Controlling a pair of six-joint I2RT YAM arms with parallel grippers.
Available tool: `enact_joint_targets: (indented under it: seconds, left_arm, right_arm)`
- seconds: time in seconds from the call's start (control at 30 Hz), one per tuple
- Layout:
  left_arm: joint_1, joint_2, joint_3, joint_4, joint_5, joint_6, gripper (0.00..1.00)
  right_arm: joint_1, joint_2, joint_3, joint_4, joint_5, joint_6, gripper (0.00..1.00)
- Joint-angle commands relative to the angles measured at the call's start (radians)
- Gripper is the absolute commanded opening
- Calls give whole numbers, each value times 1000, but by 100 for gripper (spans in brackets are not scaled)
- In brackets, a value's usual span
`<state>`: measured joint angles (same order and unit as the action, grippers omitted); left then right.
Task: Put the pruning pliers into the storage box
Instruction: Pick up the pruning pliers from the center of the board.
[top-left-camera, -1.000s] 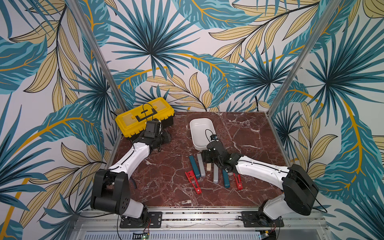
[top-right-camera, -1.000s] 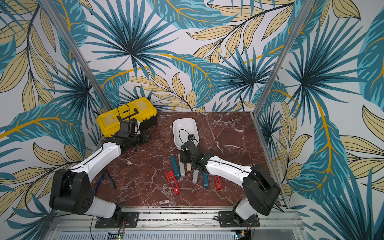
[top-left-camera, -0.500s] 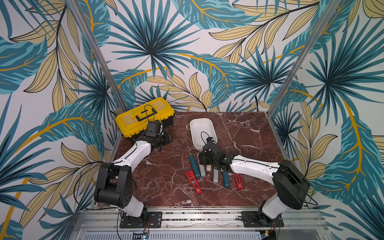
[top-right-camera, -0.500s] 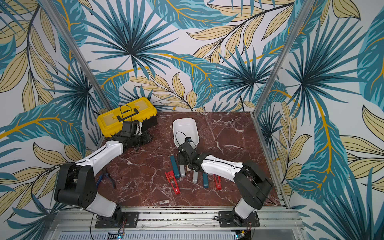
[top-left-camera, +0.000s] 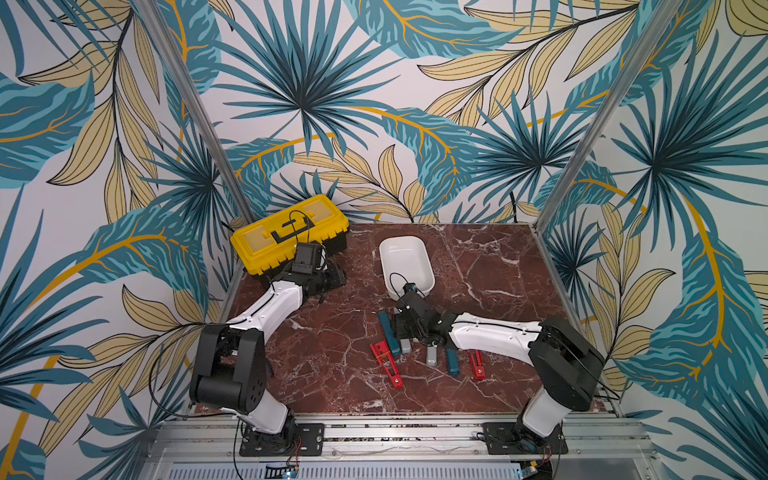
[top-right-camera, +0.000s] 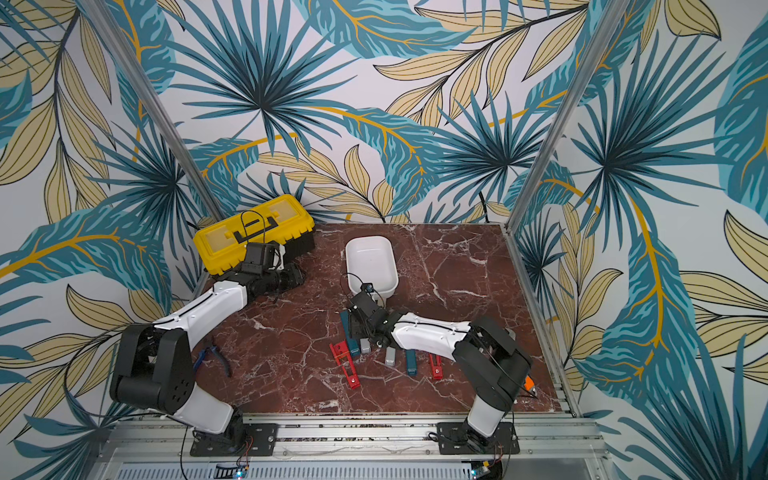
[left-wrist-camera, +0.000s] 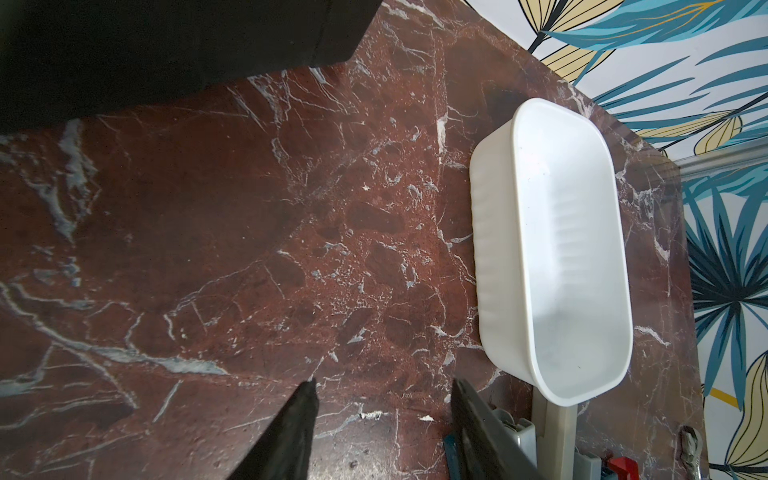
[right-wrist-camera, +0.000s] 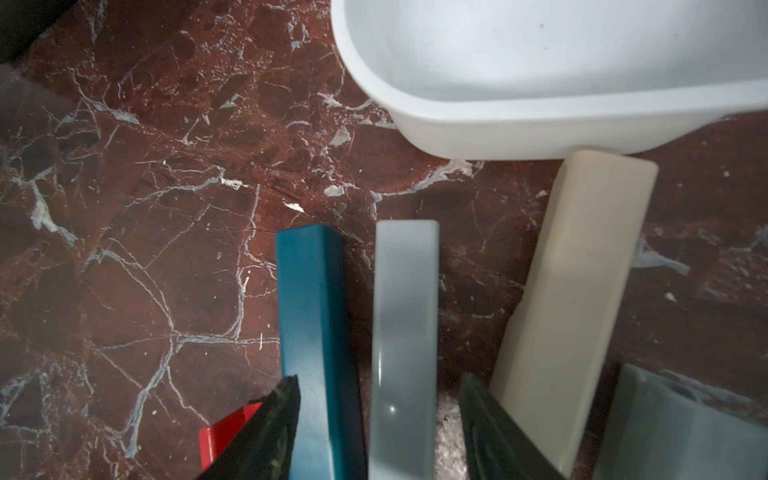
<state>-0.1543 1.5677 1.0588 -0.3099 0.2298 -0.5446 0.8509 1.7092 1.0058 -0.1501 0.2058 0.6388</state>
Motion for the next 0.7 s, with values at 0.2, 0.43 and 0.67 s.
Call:
enact_joint_targets:
  seconds: [0.2, 0.43, 0.67]
  left_arm:
    - [14, 13, 5, 14, 16, 0, 56]
    - [20, 22, 7, 19, 30, -6, 56]
    - [25, 35, 10, 22, 44, -11, 56]
  right_arm:
    - [2, 66, 48, -45, 30, -14, 62]
    - [-2, 87, 53, -54, 44, -12, 61]
    - [-22, 102, 50, -55, 41, -10, 58]
